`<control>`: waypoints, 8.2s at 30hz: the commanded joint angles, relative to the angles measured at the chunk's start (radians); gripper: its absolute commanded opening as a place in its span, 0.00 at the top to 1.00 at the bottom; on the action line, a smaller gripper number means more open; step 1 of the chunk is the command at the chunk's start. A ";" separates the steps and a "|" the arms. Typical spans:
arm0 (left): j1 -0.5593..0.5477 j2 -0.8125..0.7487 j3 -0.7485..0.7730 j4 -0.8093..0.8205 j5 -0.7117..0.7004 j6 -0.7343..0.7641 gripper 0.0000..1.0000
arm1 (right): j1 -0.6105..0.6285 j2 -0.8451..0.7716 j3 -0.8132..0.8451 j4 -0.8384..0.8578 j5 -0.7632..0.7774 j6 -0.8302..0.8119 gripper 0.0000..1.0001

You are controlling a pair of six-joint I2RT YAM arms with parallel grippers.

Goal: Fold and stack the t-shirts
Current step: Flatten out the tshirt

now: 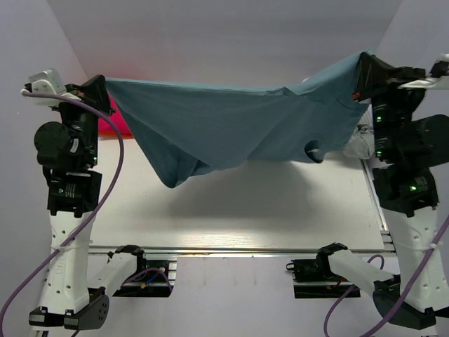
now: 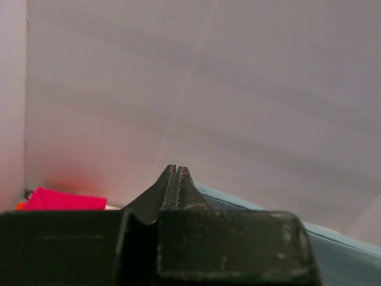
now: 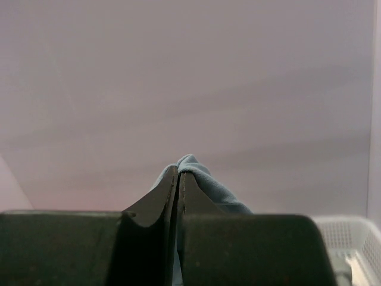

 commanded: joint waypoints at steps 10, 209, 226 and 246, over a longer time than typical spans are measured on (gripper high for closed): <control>-0.001 -0.074 0.230 -0.087 -0.154 0.144 1.00 | 0.000 -0.094 0.294 -0.004 -0.292 -0.138 1.00; -1.176 -0.091 0.706 -0.357 -0.181 0.507 1.00 | -0.086 -0.243 0.535 -0.079 -0.175 -0.240 1.00; -1.186 -0.079 0.275 0.054 -0.720 0.805 1.00 | -0.085 -0.233 0.044 0.147 -0.079 -0.253 1.00; -1.078 0.073 -0.331 0.921 -0.964 1.245 1.00 | -0.086 -0.073 -0.541 0.401 0.001 -0.089 1.00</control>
